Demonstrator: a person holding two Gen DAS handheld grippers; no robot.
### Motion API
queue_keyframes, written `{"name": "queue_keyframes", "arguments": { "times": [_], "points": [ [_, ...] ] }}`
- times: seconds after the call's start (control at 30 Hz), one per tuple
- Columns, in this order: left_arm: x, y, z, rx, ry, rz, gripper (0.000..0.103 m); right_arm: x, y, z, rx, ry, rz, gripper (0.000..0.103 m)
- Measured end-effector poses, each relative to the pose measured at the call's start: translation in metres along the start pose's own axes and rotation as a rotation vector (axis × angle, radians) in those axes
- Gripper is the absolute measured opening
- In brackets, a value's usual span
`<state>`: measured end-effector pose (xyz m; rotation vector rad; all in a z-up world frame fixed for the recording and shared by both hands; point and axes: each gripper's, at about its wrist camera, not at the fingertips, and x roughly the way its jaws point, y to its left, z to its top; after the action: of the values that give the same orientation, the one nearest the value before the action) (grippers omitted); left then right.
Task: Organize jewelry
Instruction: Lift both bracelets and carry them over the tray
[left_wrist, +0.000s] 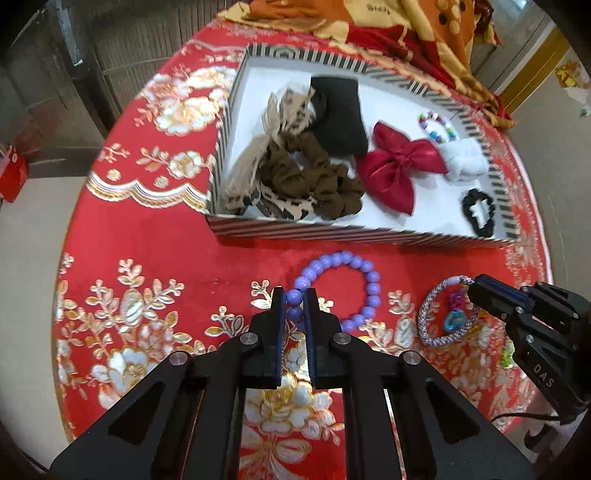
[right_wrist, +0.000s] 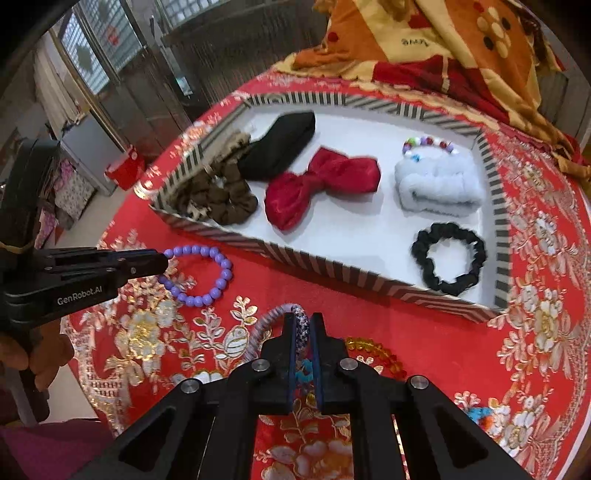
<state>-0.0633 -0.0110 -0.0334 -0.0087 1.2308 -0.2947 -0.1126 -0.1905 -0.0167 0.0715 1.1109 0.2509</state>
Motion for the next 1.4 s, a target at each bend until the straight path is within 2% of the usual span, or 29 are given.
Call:
{"name": "queue_keyframes", "arguments": {
  "times": [0.3, 0.5, 0.57, 0.63, 0.73, 0.83, 1.1, 1.27, 1.4],
  "points": [
    [-0.053, 0.0, 0.01, -0.009, -0.084, -0.035, 0.008, -0.033, -0.005, 0.007, 0.017, -0.077, 0.024, 0.007],
    [-0.075, -0.003, 0.019, -0.005, -0.14, -0.028, 0.008, -0.044, -0.01, 0.01, 0.016, -0.1, 0.02, 0.007],
    [-0.079, -0.002, 0.019, -0.009, -0.149, -0.028, 0.008, -0.042, -0.014, 0.007, 0.018, -0.079, 0.028, 0.007],
    [-0.078, -0.002, 0.018, -0.014, -0.147, -0.031, 0.008, -0.031, -0.018, 0.002, 0.011, -0.034, 0.001, 0.008],
    [-0.075, -0.003, 0.016, -0.02, -0.134, -0.037, 0.008, -0.018, -0.027, -0.012, 0.043, 0.021, -0.004, 0.023],
    [-0.072, -0.003, 0.014, -0.024, -0.125, -0.042, 0.008, -0.008, -0.032, -0.023, 0.081, 0.055, 0.024, 0.024],
    [-0.069, -0.004, 0.014, -0.025, -0.114, -0.046, 0.008, 0.017, -0.04, -0.028, 0.147, 0.075, 0.045, 0.023],
    [-0.069, -0.003, 0.014, -0.027, -0.113, -0.045, 0.008, 0.016, -0.045, -0.028, 0.174, 0.053, 0.059, 0.009],
    [-0.069, -0.003, 0.014, -0.022, -0.116, -0.047, 0.008, 0.004, -0.047, -0.027, 0.165, 0.019, 0.055, 0.006]
  ]
}}
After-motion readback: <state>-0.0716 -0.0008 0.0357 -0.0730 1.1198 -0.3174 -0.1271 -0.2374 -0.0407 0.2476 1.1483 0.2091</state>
